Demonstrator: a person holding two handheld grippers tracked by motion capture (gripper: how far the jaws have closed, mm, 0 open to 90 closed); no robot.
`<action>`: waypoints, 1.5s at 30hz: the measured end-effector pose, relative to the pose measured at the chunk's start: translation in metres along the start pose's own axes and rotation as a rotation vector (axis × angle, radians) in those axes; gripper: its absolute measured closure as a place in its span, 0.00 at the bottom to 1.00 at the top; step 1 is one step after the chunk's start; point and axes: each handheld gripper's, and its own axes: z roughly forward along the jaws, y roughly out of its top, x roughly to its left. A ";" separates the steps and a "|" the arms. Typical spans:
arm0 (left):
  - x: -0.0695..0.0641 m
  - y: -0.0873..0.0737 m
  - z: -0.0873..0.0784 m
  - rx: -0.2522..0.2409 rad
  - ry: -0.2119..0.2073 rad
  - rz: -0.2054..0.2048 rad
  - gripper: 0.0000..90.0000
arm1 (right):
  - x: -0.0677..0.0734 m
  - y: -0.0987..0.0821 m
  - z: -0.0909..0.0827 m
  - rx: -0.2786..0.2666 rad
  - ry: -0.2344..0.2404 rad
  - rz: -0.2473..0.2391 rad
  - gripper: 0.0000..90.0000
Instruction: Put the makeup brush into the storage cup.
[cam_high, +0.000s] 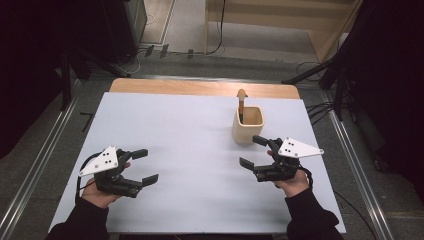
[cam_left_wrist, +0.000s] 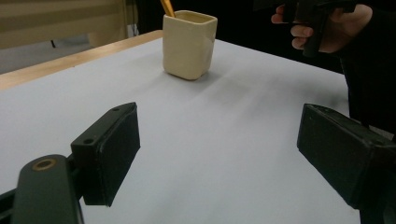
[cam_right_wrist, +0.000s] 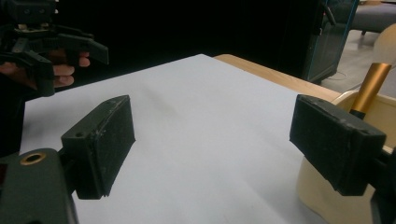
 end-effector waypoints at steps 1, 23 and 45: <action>0.000 0.000 0.000 -0.001 0.001 0.001 0.16 | 0.000 -0.001 -0.002 -0.004 -0.002 0.001 0.16; -0.001 0.001 -0.002 -0.013 0.010 0.006 0.16 | 0.005 -0.015 -0.034 -0.027 -0.013 -0.025 0.16; -0.001 0.000 -0.002 -0.011 0.007 0.013 0.16 | 0.002 -0.017 -0.039 -0.028 -0.025 -0.021 0.16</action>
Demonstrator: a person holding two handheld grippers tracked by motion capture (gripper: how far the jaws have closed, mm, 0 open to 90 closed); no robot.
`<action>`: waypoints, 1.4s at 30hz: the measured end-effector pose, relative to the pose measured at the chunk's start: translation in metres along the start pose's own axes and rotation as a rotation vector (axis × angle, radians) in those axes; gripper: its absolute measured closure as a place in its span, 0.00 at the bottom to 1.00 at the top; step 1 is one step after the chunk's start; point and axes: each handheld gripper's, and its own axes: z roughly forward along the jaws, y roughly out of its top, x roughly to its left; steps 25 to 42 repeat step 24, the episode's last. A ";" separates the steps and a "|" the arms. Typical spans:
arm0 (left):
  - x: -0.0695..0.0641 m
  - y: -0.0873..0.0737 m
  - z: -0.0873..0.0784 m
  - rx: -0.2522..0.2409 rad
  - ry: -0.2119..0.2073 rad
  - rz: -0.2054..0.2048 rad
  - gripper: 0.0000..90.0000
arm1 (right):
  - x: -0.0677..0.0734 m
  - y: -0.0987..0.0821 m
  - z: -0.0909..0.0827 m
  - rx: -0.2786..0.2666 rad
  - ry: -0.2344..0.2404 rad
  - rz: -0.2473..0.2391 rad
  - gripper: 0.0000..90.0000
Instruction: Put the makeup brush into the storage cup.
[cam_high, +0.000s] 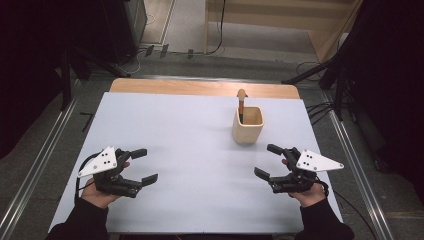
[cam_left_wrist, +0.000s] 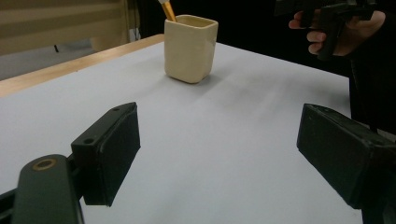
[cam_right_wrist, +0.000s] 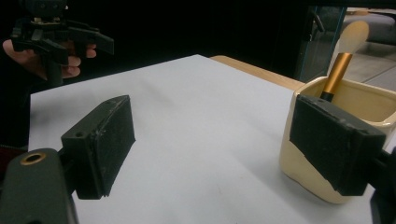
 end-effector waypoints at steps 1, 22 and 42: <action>0.000 0.000 0.000 -0.001 -0.001 -0.001 0.16 | 0.000 0.000 0.000 0.001 -0.001 -0.001 0.16; 0.000 0.000 0.000 -0.004 -0.002 -0.004 0.16 | -0.001 0.000 0.000 -0.003 0.004 0.011 0.16; 0.000 0.000 0.000 -0.004 -0.002 -0.004 0.16 | -0.001 0.000 0.000 -0.001 0.003 0.018 0.16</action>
